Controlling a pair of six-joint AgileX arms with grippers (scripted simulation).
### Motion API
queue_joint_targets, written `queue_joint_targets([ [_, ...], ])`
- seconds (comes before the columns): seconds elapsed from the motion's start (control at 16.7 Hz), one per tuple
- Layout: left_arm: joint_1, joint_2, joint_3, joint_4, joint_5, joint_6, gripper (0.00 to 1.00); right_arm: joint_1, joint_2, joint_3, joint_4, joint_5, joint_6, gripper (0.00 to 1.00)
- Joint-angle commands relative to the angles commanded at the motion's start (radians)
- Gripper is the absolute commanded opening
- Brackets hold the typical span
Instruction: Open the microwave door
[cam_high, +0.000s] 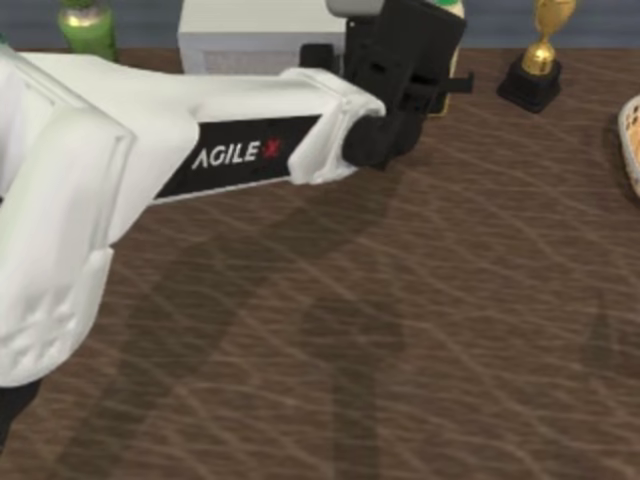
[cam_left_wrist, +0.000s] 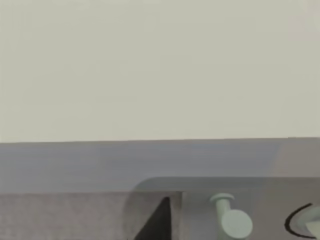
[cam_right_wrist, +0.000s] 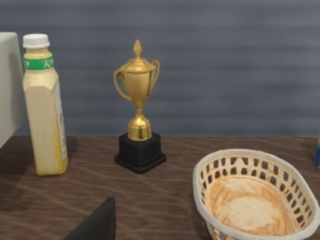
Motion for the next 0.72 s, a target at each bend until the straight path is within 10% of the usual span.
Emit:
queue_joint_targets([
  [0.72,-0.061,-0.022,-0.027,-0.014,0.006,-0.005,0.0,0.0,0.0,0.0,0.0,0.0,0.0,1.0],
])
